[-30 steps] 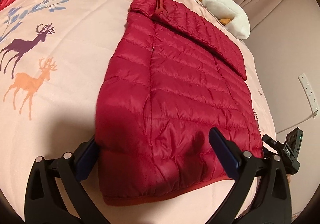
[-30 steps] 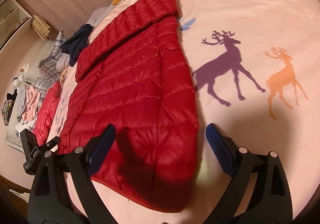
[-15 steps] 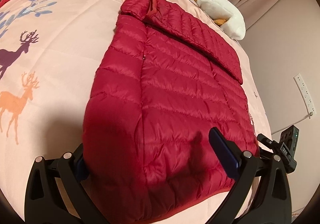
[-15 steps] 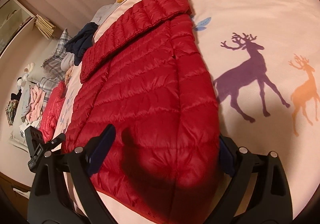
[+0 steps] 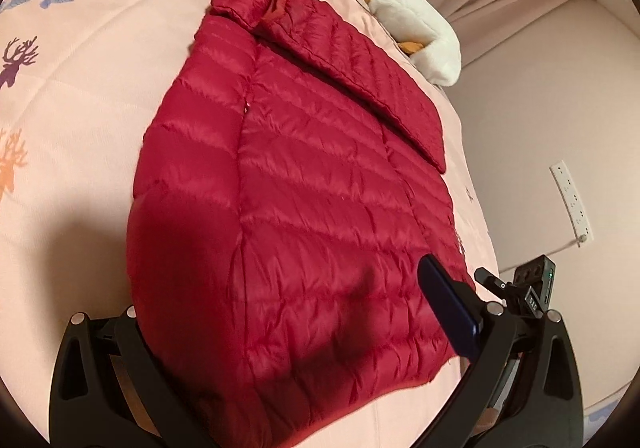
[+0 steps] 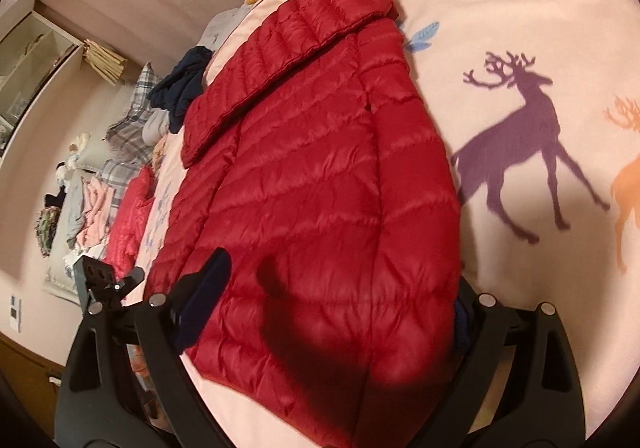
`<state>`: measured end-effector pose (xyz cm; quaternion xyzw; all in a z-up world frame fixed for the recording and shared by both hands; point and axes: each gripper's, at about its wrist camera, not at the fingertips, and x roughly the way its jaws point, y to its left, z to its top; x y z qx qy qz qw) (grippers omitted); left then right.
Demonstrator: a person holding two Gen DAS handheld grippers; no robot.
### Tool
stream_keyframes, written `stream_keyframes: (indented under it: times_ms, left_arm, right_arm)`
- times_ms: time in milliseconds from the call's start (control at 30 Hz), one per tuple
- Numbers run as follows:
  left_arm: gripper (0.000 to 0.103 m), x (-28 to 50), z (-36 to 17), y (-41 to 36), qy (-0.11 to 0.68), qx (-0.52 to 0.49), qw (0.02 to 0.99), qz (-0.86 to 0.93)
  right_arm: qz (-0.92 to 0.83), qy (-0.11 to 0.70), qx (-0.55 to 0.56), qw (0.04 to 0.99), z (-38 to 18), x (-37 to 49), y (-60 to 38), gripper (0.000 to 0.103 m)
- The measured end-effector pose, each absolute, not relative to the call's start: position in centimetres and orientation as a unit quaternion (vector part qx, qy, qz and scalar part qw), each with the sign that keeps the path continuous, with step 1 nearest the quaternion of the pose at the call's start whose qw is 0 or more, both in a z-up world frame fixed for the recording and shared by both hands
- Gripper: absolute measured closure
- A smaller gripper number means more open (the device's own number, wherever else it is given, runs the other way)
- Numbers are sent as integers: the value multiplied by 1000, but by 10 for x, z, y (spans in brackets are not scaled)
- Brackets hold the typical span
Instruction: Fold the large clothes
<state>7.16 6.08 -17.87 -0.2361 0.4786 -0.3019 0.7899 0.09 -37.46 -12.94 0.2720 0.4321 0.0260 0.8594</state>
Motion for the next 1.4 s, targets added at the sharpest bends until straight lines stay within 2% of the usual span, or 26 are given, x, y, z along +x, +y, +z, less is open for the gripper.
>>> stream_keyframes:
  times_ms: [467, 667, 733, 933, 1000, 1167, 1233, 1400]
  left_arm:
    - [5, 48, -185, 89, 463, -319, 756, -336]
    - [15, 44, -188, 90, 460, -323, 757, -332]
    - [22, 44, -190, 92, 462, -326, 758, -326]
    - [47, 43, -196, 96, 465, -329, 764, -303]
    - [51, 41, -199, 99, 465, -334, 761, -305]
    - [54, 37, -201, 93, 474, -311, 763, -310]
    - [59, 39, -202, 91, 477, -311, 761, -310]
    - [67, 41, -203, 88, 483, -302, 763, -305]
  right_arm:
    - [70, 423, 331, 841, -132, -38, -374, 10]
    - [71, 418, 332, 843, -132, -35, -372, 10]
    - [68, 417, 331, 843, -132, -33, -372, 12]
    - [49, 414, 316, 852, -137, -32, -371, 27]
    - [45, 413, 316, 853, -138, -32, -371, 31]
    - [37, 408, 312, 857, -140, -33, -373, 36]
    - [32, 406, 309, 859, -140, -34, -372, 38]
    - [23, 406, 314, 858, -141, -34, -374, 54]
